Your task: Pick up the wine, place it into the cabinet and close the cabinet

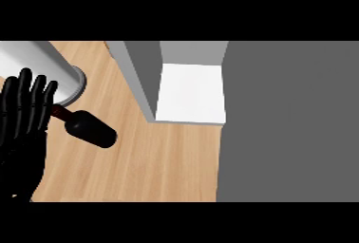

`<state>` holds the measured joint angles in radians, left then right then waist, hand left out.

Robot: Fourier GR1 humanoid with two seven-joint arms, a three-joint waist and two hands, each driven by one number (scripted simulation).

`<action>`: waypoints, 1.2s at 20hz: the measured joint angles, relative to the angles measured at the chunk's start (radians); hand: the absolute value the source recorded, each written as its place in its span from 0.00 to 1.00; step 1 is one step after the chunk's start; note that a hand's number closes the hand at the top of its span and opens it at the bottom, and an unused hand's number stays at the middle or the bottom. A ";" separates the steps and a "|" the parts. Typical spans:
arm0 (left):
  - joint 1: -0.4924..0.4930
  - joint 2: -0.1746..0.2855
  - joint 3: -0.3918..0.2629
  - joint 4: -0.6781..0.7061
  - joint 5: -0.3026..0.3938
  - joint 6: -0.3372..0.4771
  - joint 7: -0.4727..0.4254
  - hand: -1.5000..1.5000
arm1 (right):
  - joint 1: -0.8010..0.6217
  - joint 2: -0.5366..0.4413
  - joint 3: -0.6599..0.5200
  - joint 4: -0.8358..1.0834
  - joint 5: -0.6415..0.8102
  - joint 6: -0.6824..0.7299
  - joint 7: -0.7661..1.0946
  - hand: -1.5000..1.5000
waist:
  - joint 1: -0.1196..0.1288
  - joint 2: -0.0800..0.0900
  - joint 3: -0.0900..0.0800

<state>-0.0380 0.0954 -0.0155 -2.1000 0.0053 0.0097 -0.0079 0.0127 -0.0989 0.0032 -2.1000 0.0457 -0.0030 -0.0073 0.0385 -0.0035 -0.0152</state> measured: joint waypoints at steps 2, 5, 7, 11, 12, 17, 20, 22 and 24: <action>-0.034 0.000 0.028 0.030 0.003 0.016 0.016 0.00 | 0.025 0.006 0.016 -0.020 0.002 0.008 0.000 0.00 | -0.017 0.001 0.006; -0.144 0.014 0.089 0.138 0.006 0.046 0.049 0.00 | 0.069 0.024 0.044 -0.071 0.005 0.007 0.007 0.00 | -0.037 0.003 0.011; -0.192 0.000 0.109 0.204 0.018 0.073 0.088 0.00 | 0.115 0.026 0.086 -0.100 -0.022 0.041 0.008 0.00 | -0.049 0.004 0.013; -0.286 -0.040 0.117 0.263 0.056 0.129 0.223 0.00 | 0.155 -0.003 0.161 -0.172 -0.118 0.132 0.090 0.00 | -0.057 0.003 0.015; -0.313 -0.042 0.120 0.271 0.060 0.142 0.256 0.00 | 0.185 -0.010 0.173 -0.207 -0.139 0.147 0.102 0.00 | -0.058 0.002 0.015; -0.394 -0.071 0.075 0.239 0.021 0.232 0.401 0.00 | 0.253 -0.026 0.212 -0.330 -0.185 0.167 0.191 0.00 | -0.051 0.001 0.015; -0.436 -0.076 0.046 0.211 -0.014 0.282 0.482 0.00 | 0.252 -0.028 0.225 -0.347 -0.184 0.163 0.232 0.00 | -0.048 0.001 0.015; -0.461 -0.082 0.025 0.198 -0.038 0.309 0.527 0.00 | 0.256 -0.028 0.232 -0.359 -0.184 0.160 0.247 0.00 | -0.048 0.000 0.015; -0.491 -0.087 -0.005 0.196 -0.067 0.348 0.564 0.00 | 0.255 -0.028 0.254 -0.372 -0.179 0.151 0.276 0.00 | -0.049 0.000 0.015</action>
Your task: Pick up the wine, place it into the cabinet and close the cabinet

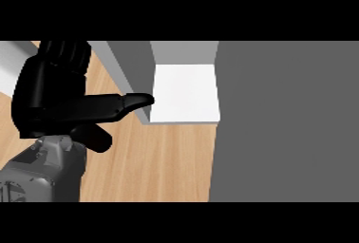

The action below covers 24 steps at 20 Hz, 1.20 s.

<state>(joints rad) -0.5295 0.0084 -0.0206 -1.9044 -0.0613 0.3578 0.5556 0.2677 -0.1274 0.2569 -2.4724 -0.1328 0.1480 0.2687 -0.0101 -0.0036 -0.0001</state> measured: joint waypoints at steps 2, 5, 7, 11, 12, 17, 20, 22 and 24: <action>-0.009 -0.002 -0.023 -0.031 -0.034 0.029 0.060 0.00 | 0.013 0.006 0.027 -0.008 0.010 -0.009 0.005 0.00 | 0.002 -0.001 -0.001; -0.028 -0.001 -0.038 -0.051 -0.060 0.056 0.116 0.00 | -0.014 0.014 0.056 -0.018 0.023 -0.035 0.046 0.00 | 0.004 0.000 -0.002; -0.026 -0.001 -0.060 -0.071 -0.087 0.086 0.146 0.00 | -0.002 0.009 0.065 -0.027 0.027 -0.038 0.054 0.00 | 0.002 -0.001 -0.002; -0.037 -0.001 -0.099 -0.114 -0.141 0.125 0.221 0.00 | 0.009 0.006 0.084 -0.036 0.035 -0.047 0.058 0.00 | 0.001 -0.002 -0.002; -0.050 -0.005 -0.104 -0.114 -0.152 0.131 0.248 0.00 | -0.011 0.008 0.083 -0.037 0.037 -0.058 0.077 0.00 | 0.002 -0.001 -0.002; -0.067 -0.002 -0.120 -0.143 -0.218 0.154 0.283 0.00 | -0.007 -0.013 0.059 -0.043 0.037 -0.057 0.087 0.00 | 0.000 -0.002 0.000; -0.055 0.011 -0.113 -0.189 -0.245 0.148 0.315 0.00 | -0.019 -0.015 0.061 -0.044 0.040 -0.065 0.099 0.00 | 0.002 -0.002 0.000; -0.053 0.021 -0.102 -0.208 -0.255 0.142 0.333 0.00 | -0.025 -0.014 0.068 -0.044 0.042 -0.074 0.107 0.00 | 0.003 -0.002 0.000; -0.040 0.032 -0.091 -0.225 -0.260 0.134 0.345 0.00 | -0.031 -0.017 0.064 -0.045 0.043 -0.077 0.111 0.00 | 0.003 -0.002 0.000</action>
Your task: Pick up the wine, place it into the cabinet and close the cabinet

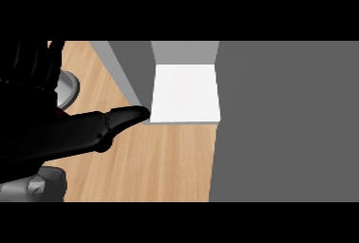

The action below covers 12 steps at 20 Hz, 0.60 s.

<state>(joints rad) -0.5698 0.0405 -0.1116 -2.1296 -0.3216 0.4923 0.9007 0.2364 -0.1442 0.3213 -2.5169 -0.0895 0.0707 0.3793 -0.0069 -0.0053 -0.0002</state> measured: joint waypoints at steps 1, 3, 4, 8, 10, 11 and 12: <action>-0.004 0.001 0.008 0.009 -0.003 0.001 -0.002 0.00 | 0.011 -0.001 0.001 0.000 0.001 0.001 -0.009 0.00 | -0.002 0.000 0.000; -0.020 0.005 0.022 0.017 -0.010 -0.002 0.010 0.00 | -0.001 -0.002 0.003 -0.001 0.002 -0.006 0.007 0.00 | -0.003 0.001 0.000; -0.020 0.014 0.034 0.010 -0.004 -0.008 0.018 0.00 | -0.015 -0.001 0.001 0.000 0.003 -0.013 0.016 0.00 | -0.001 0.001 0.000; 0.007 0.047 0.075 -0.021 0.011 -0.028 0.033 0.00 | -0.025 0.001 0.020 -0.002 0.007 -0.031 0.033 0.00 | -0.001 0.000 0.000; 0.022 0.070 0.103 -0.026 0.021 -0.040 0.030 0.00 | -0.009 -0.001 0.034 -0.002 0.010 -0.031 0.020 0.00 | -0.003 0.000 0.000; 0.036 0.079 0.112 -0.040 0.024 -0.045 0.032 0.00 | -0.017 -0.003 0.026 -0.001 0.011 -0.034 0.025 0.00 | -0.001 0.000 0.000; 0.054 0.086 0.122 -0.050 0.032 -0.050 0.029 0.00 | -0.019 -0.006 0.021 -0.002 0.011 -0.034 0.027 0.00 | -0.001 0.000 0.000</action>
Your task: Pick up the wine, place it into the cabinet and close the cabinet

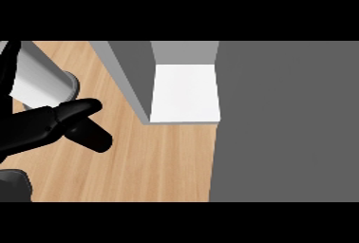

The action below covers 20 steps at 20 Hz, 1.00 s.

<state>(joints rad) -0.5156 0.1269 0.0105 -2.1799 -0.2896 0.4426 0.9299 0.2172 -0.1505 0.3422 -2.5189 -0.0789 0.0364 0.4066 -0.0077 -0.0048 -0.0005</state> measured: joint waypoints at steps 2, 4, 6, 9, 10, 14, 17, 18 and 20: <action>0.033 0.020 0.024 -0.020 0.024 -0.017 -0.007 0.00 | -0.008 -0.003 0.003 0.001 0.002 -0.002 0.001 0.00 | 0.001 0.000 0.000; 0.051 0.035 0.042 -0.025 0.036 -0.027 -0.012 0.00 | -0.021 0.003 0.025 0.002 0.006 -0.012 0.012 0.00 | 0.001 0.000 0.000; 0.076 0.049 0.062 -0.045 0.051 -0.038 -0.009 0.00 | -0.019 -0.004 0.026 -0.001 0.006 -0.017 0.021 0.00 | 0.001 0.000 0.000; 0.122 0.059 0.100 -0.043 0.098 -0.055 -0.044 0.00 | -0.022 -0.009 0.014 0.002 0.007 -0.011 0.012 0.00 | 0.001 0.001 0.000; 0.125 0.067 0.113 -0.044 0.106 -0.060 -0.041 0.00 | -0.026 -0.011 0.010 0.000 0.007 -0.013 0.019 0.00 | 0.000 0.001 0.000; 0.179 0.085 0.176 -0.025 0.168 -0.089 -0.083 0.00 | -0.028 -0.014 0.009 -0.003 0.007 -0.020 0.018 0.00 | -0.002 0.001 -0.001; 0.223 0.076 0.190 -0.014 0.195 -0.104 -0.129 0.00 | -0.049 -0.017 0.003 -0.004 0.008 -0.029 0.036 0.00 | -0.002 0.002 -0.001; 0.236 0.080 0.209 -0.002 0.219 -0.115 -0.147 0.00 | -0.053 -0.019 0.001 -0.004 0.007 -0.029 0.038 0.00 | -0.002 0.002 -0.001; 0.265 0.068 0.218 0.017 0.236 -0.124 -0.186 0.00 | -0.047 -0.016 0.009 -0.004 0.008 -0.030 0.027 0.00 | -0.003 0.002 -0.001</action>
<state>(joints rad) -0.2502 0.1949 0.2284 -2.1627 -0.0536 0.3191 0.7437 0.1707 -0.1666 0.3514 -2.5226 -0.0710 0.0067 0.4334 -0.0109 -0.0032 -0.0011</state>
